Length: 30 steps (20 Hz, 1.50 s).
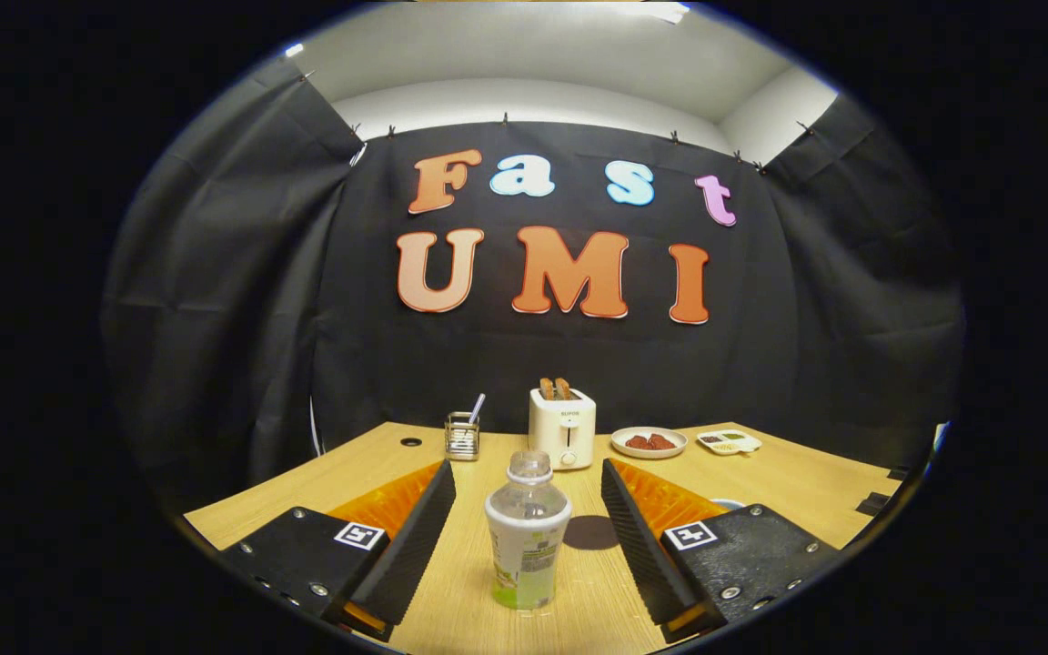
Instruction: Take the bottle from table, then pour the juice into the cup, finally place the bottle on the coaster
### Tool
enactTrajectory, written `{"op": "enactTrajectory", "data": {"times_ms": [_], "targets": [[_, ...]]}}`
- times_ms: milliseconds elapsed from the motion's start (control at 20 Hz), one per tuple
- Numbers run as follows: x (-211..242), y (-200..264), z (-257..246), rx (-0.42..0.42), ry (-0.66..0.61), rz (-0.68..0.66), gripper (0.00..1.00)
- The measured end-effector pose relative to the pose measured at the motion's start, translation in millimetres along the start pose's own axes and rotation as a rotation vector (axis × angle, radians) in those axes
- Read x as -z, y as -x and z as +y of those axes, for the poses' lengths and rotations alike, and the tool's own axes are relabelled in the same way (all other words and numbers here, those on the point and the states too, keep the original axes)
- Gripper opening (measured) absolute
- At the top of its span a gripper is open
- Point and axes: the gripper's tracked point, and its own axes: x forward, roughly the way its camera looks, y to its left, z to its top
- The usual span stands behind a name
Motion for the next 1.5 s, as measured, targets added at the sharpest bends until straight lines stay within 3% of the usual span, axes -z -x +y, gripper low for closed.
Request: {"op": "enactTrajectory", "data": {"times_ms": [250, 750, 950, 1000, 1150, 1300, 1500], "targets": [[49, -16, 4, 0.035, 0.077, 0.109, 0.96], [108, -36, -4, 0.039, 0.039, 0.246, 0.90], [108, -44, 3, 0.017, 0.011, 0.241, 0.77], [109, -47, 4, 0.011, 0.003, 0.238, 0.69], [108, -48, 6, -0.007, -0.010, 0.233, 0.62], [107, -50, 4, -0.011, -0.080, 0.236, 0.58], [90, -59, 6, -0.071, -0.269, 0.209, 0.58]]}}
